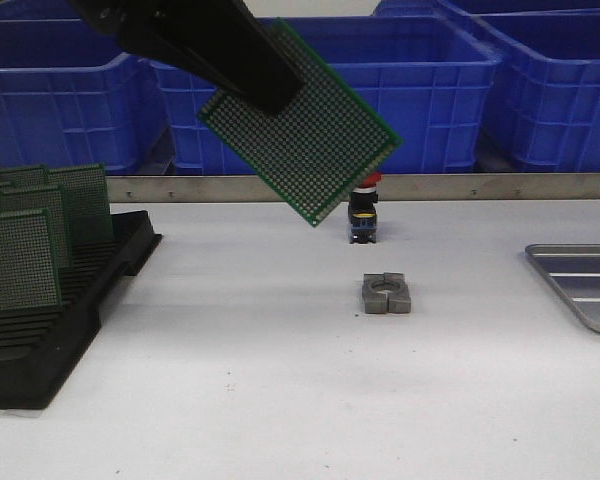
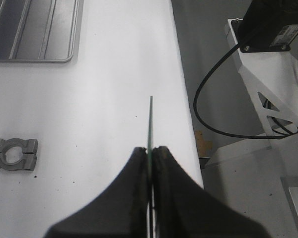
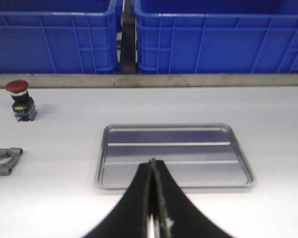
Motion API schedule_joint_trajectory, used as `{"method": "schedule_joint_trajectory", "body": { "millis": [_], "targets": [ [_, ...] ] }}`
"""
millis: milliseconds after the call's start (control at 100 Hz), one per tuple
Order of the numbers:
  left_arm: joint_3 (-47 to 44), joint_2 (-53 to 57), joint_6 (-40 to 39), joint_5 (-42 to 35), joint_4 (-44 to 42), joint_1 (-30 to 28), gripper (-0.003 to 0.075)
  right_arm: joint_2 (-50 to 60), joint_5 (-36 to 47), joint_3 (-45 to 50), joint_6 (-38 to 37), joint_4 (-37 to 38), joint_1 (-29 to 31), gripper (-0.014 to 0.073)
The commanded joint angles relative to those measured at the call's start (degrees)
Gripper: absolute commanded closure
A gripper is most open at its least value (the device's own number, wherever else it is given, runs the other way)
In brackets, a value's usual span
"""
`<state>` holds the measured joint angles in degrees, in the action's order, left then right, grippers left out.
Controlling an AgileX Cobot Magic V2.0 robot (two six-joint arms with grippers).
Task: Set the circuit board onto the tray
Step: 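Bring the right gripper to the held board and grasp its edge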
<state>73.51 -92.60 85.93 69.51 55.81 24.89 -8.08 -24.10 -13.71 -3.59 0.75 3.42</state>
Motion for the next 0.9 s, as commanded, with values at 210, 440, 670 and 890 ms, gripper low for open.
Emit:
{"method": "schedule_joint_trajectory", "body": {
  "millis": [210,440,670,890],
  "targets": [
    [1.75,2.20,-0.42,3.46,3.85,0.42,0.0740,-17.45,-8.53,-12.35,1.54,-7.99,0.21,0.0652],
    [1.75,2.20,-0.42,3.46,3.85,0.42,0.0741,-29.60,-9.19,-17.79,16.90,-22.86,0.10,0.0433],
    [1.75,2.20,-0.42,3.46,3.85,0.42,0.0741,-38.52,-13.63,-22.17,44.91,-48.33,-2.47,0.0120],
    [1.75,2.20,-0.42,3.46,3.85,0.42,0.0741,-45.15,-16.57,-24.13,75.98,-60.85,-9.76,0.0127]
  ]
}}
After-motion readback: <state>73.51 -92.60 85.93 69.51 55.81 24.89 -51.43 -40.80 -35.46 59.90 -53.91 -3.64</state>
